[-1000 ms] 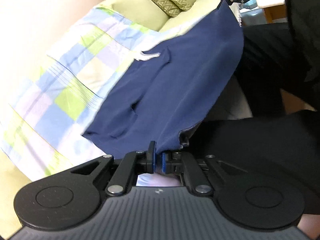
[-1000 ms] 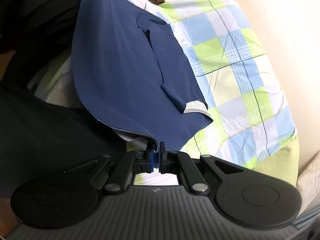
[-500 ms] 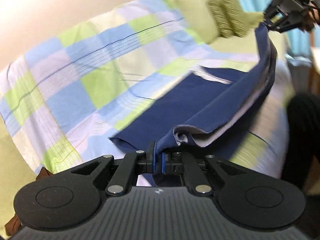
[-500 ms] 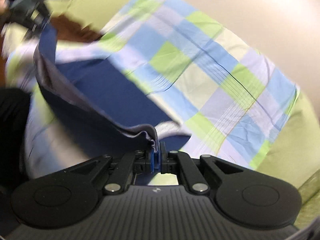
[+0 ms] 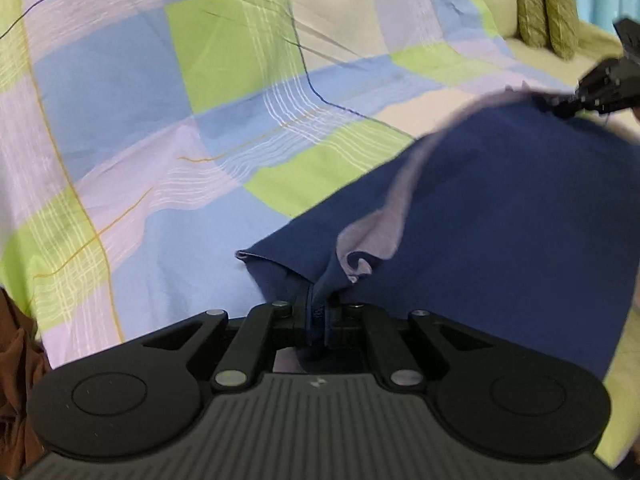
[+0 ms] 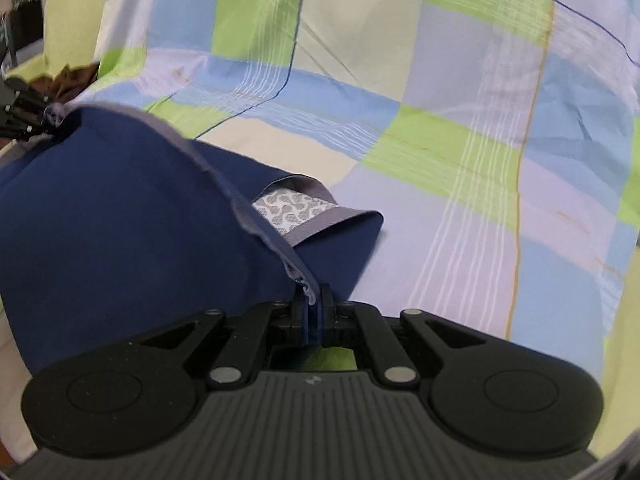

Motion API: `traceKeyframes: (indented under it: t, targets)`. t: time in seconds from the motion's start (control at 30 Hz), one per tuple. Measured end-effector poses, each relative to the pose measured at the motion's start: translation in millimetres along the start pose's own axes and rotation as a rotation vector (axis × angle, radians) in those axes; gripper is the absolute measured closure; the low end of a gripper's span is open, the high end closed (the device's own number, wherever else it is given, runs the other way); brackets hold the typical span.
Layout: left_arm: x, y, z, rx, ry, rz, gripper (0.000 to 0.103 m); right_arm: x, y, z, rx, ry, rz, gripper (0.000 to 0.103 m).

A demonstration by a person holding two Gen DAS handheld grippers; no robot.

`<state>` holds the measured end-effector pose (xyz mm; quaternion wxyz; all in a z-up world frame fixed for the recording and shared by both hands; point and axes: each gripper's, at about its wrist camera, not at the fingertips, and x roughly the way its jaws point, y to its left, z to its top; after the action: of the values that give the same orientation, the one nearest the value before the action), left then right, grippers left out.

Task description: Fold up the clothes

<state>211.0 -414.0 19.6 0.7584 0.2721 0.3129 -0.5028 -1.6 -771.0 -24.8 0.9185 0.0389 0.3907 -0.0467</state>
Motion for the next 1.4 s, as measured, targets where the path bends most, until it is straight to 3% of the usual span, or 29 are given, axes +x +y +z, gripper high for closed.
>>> traceKeyframes:
  t: [0.27,0.33,0.4,0.47,0.53,0.63,0.87,1.0,1.13,1.23,1.27,1.4]
  targets:
    - [14.0,12.3,13.7,-0.026,0.008,-0.009,0.099,3.7,-12.0,24.1,0.084,-0.045,0.018,0.101]
    - [24.1,24.6,12.9,-0.099,0.037,-0.062,0.094,13.5,-14.9,27.2,0.107,-0.021,0.016,0.101]
    - [23.8,36.9,8.6,-0.177,0.014,-0.072,0.083,21.7,-18.2,23.5,0.132,-0.004,0.023,0.100]
    - [23.8,44.2,4.5,-0.225,-0.009,-0.075,0.083,25.1,-22.8,17.3,0.181,-0.028,0.043,0.100]
    - [22.6,49.3,-0.8,-0.258,-0.037,-0.081,0.092,24.6,-27.7,11.8,0.237,-0.053,0.062,0.100]
    - [24.9,46.3,-2.4,-0.242,-0.041,-0.071,0.097,24.1,-36.5,6.7,0.309,-0.083,0.077,0.101]
    - [19.6,42.6,-8.4,-0.259,-0.056,-0.005,0.098,17.6,-35.1,4.9,0.353,-0.079,-0.014,0.102]
    - [24.9,46.9,-17.4,-0.330,-0.039,-0.023,0.098,26.7,-30.5,0.7,0.358,-0.055,-0.040,0.102]
    - [23.8,51.1,-14.7,-0.343,-0.036,-0.013,0.088,28.4,-24.4,6.6,0.343,-0.054,-0.078,0.098]
    - [7.6,53.8,-15.2,-0.336,-0.043,0.026,0.072,11.5,-22.0,8.1,0.348,-0.088,-0.128,0.088]
    - [-0.9,52.1,-17.7,-0.313,-0.053,0.048,0.063,1.0,-20.4,7.0,0.348,-0.104,-0.148,0.084]
    - [-39.6,33.7,-34.9,-0.170,-0.082,0.107,0.059,-45.4,22.1,-4.3,0.254,-0.168,-0.182,0.076]
